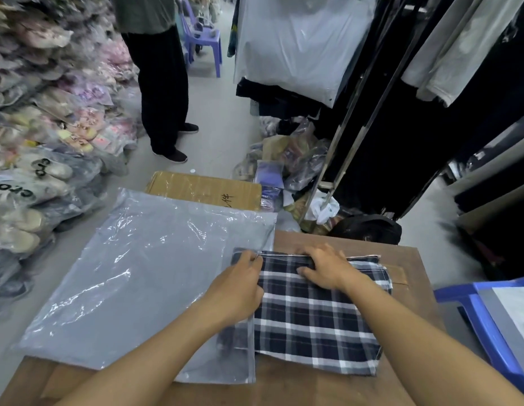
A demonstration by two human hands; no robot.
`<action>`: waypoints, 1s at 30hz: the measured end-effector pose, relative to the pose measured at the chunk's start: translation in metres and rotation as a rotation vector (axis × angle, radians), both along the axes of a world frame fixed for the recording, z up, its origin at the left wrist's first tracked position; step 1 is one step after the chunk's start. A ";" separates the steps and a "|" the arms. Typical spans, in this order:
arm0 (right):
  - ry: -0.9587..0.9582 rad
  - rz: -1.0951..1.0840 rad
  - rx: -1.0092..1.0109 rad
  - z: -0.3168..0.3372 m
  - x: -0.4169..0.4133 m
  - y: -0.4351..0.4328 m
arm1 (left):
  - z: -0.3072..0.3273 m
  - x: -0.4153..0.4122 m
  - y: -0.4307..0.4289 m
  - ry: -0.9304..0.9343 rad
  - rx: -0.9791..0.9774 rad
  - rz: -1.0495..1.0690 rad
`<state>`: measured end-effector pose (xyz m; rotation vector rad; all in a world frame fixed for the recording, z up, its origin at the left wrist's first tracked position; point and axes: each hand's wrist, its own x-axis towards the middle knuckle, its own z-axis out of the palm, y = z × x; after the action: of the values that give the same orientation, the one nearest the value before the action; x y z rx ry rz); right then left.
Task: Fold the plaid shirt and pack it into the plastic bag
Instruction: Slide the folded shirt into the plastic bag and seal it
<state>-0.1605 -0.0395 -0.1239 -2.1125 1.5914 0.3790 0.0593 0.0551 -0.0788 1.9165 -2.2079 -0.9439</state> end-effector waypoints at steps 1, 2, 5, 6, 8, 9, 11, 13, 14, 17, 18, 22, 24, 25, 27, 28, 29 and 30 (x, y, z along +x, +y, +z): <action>-0.011 -0.011 0.000 -0.002 0.002 -0.001 | 0.000 -0.001 0.000 -0.007 0.005 -0.004; -0.026 -0.025 0.003 -0.003 0.005 -0.001 | 0.000 -0.002 0.000 -0.013 0.009 -0.007; -0.097 -0.046 -0.049 -0.002 0.025 -0.001 | -0.001 -0.006 -0.001 -0.038 0.005 -0.015; -0.121 -0.046 -0.073 0.000 0.036 0.001 | -0.001 -0.008 -0.001 -0.037 0.001 -0.024; -0.170 -0.060 -0.107 -0.001 0.061 0.002 | -0.002 -0.012 -0.001 -0.017 -0.006 -0.041; -0.212 -0.076 -0.106 -0.001 0.073 0.003 | -0.002 -0.014 0.000 -0.018 -0.011 -0.040; -0.355 -0.118 -0.063 -0.002 0.089 0.003 | -0.002 -0.014 -0.002 -0.032 -0.017 -0.013; -0.440 -0.107 -0.044 0.002 0.086 0.000 | -0.001 -0.012 -0.004 -0.028 -0.005 0.024; -0.420 -0.072 -0.068 0.005 0.078 -0.004 | -0.001 -0.010 -0.005 -0.016 0.002 0.034; -0.311 -0.030 -0.053 0.016 0.037 -0.016 | 0.000 -0.008 -0.006 0.027 0.009 0.040; -0.295 -0.059 0.016 0.017 0.021 -0.019 | 0.000 -0.008 -0.006 0.035 0.012 0.040; -0.264 -0.239 0.309 0.014 -0.028 -0.022 | 0.000 -0.010 -0.008 0.020 0.035 0.039; -0.162 -0.228 0.303 0.009 -0.037 -0.019 | 0.000 -0.012 -0.008 0.007 0.048 0.025; -0.110 -0.216 0.295 0.008 -0.036 -0.017 | 0.000 -0.013 -0.008 0.010 0.053 0.018; -0.123 -0.223 0.273 0.007 -0.031 -0.014 | 0.000 -0.016 -0.008 0.015 0.059 0.007; -0.190 -0.245 0.268 0.006 -0.027 -0.013 | 0.000 -0.017 -0.007 0.013 0.065 0.003; -0.262 -0.276 0.267 0.006 -0.022 -0.010 | 0.000 -0.019 -0.006 0.016 0.070 0.000; -0.335 -0.302 0.259 0.006 -0.015 -0.008 | -0.001 -0.020 -0.005 0.022 0.073 -0.002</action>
<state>-0.1756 -0.0470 -0.1179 -1.6132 1.5364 0.1129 0.0389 0.0505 -0.0801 1.9240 -2.1932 -1.0548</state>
